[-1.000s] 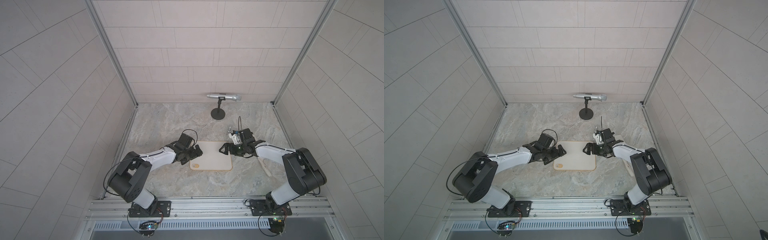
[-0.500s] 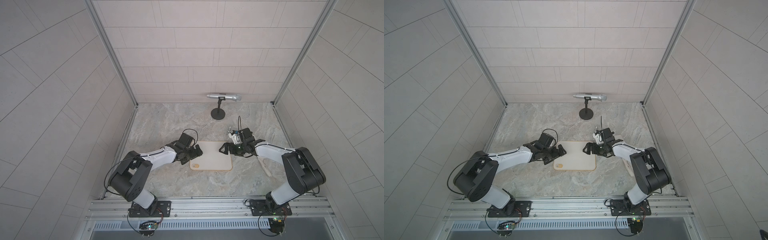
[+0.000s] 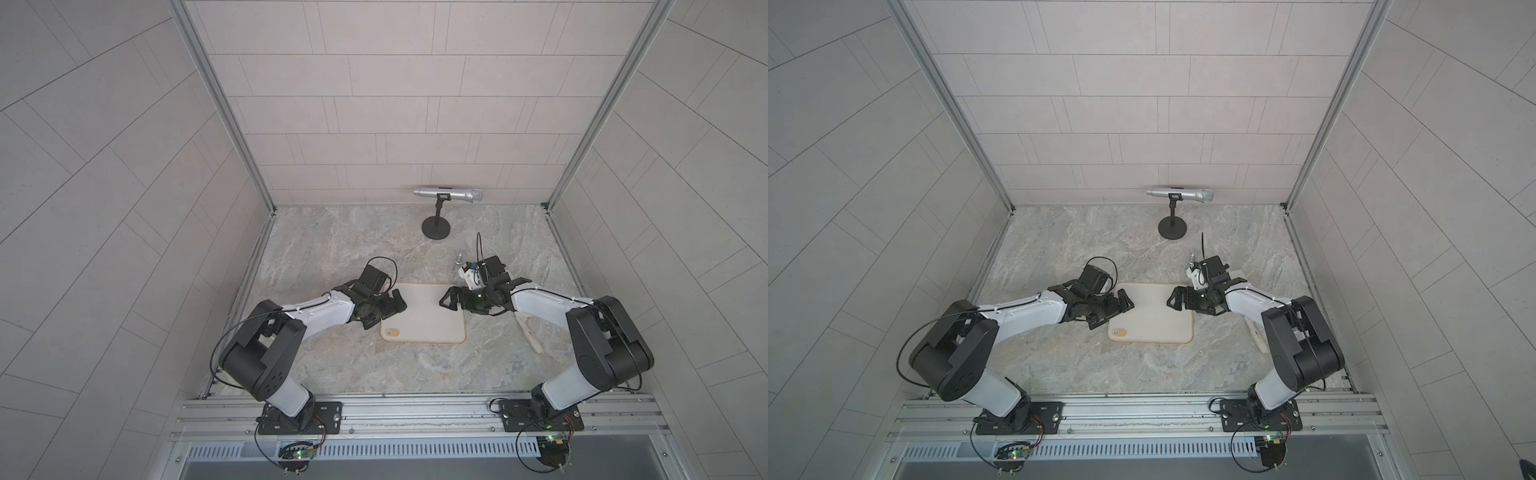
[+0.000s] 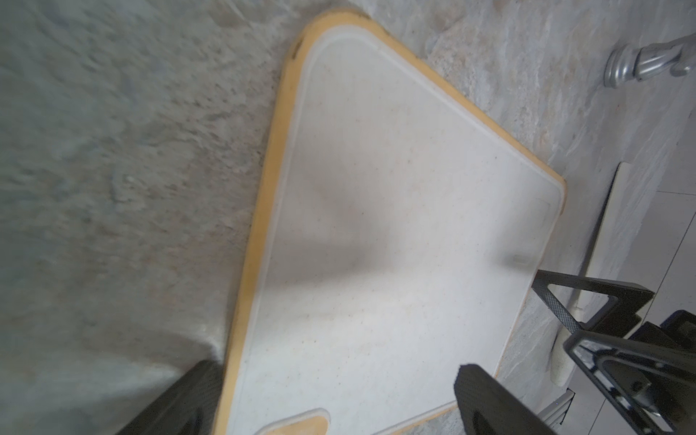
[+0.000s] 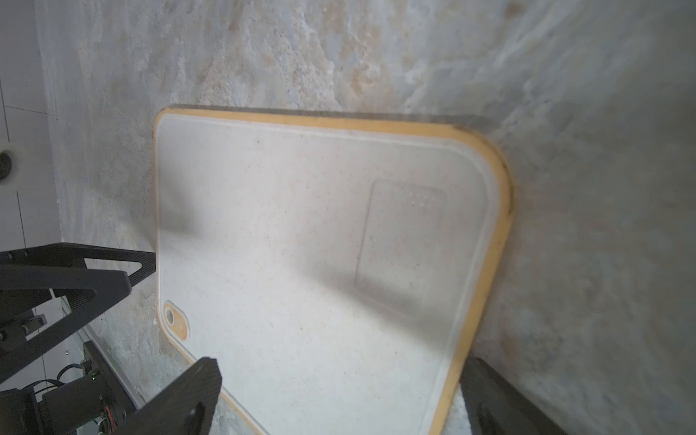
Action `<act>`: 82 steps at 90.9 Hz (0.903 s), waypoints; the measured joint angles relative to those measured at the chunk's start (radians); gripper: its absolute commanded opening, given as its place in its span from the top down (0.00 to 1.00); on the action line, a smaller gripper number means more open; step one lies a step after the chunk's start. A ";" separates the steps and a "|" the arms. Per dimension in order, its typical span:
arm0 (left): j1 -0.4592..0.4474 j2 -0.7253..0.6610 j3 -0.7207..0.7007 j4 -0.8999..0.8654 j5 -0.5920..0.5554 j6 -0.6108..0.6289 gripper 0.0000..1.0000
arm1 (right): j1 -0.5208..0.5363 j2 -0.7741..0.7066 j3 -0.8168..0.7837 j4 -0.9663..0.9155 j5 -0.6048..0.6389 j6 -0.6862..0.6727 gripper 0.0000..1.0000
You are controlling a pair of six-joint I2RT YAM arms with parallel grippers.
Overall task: Align the knife with the edge of the cutting board
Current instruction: Adjust the work surface at the center of the board, then pick up the knife at the center of the board.
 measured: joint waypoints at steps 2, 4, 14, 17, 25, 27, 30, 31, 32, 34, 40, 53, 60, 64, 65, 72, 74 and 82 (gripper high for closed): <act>-0.001 -0.001 0.000 -0.002 0.005 -0.002 0.00 | -0.001 -0.003 0.001 -0.014 0.001 0.000 0.00; -0.002 -0.003 0.000 -0.005 0.009 -0.003 0.00 | -0.003 -0.009 0.002 -0.033 0.001 0.003 0.00; -0.005 -0.011 0.001 -0.034 0.032 -0.010 0.00 | -0.022 -0.041 0.008 -0.116 0.000 0.005 0.00; -0.005 -0.014 0.003 -0.052 0.037 -0.010 0.00 | -0.032 -0.053 0.012 -0.138 0.002 0.005 0.00; -0.004 -0.024 0.008 -0.103 0.046 -0.010 0.00 | -0.071 -0.097 0.024 -0.191 0.014 0.006 0.00; -0.003 -0.025 0.010 -0.119 0.048 -0.009 0.00 | -0.080 -0.108 0.027 -0.203 0.017 0.006 0.00; 0.001 -0.029 0.013 -0.140 0.051 -0.008 0.00 | -0.094 -0.126 0.032 -0.221 0.023 0.006 0.00; 0.003 -0.031 0.014 -0.145 0.051 -0.007 0.00 | -0.098 -0.133 0.033 -0.227 0.025 0.006 0.00; 0.004 -0.033 0.015 -0.151 0.052 -0.006 0.00 | -0.103 -0.139 0.034 -0.232 0.027 0.006 0.00; 0.008 -0.038 0.019 -0.167 0.055 -0.005 0.00 | -0.112 -0.151 0.035 -0.243 0.031 0.006 0.00; 0.017 -0.055 0.037 -0.208 0.063 0.007 0.00 | -0.139 -0.195 0.035 -0.285 0.047 0.006 0.00; 0.047 -0.084 0.143 -0.313 0.093 0.059 0.00 | -0.202 -0.301 0.042 -0.393 0.148 0.014 0.00; 0.055 -0.087 0.233 -0.367 0.103 0.101 0.00 | -0.247 -0.341 0.043 -0.426 0.204 0.019 0.00; 0.060 -0.087 0.291 -0.404 0.105 0.129 0.00 | -0.271 -0.352 0.043 -0.441 0.239 0.024 0.00; 0.062 -0.087 0.304 -0.413 0.106 0.136 0.00 | -0.279 -0.354 0.043 -0.444 0.250 0.026 0.00; 0.069 -0.087 0.401 -0.476 0.108 0.185 0.00 | -0.304 -0.352 0.043 -0.465 0.309 0.028 0.00; 0.071 -0.087 0.428 -0.494 0.108 0.201 0.00 | -0.308 -0.349 0.043 -0.471 0.323 0.029 0.00; 0.084 -0.089 0.496 -0.539 0.108 0.257 0.00 | -0.320 -0.334 0.043 -0.488 0.369 0.031 0.00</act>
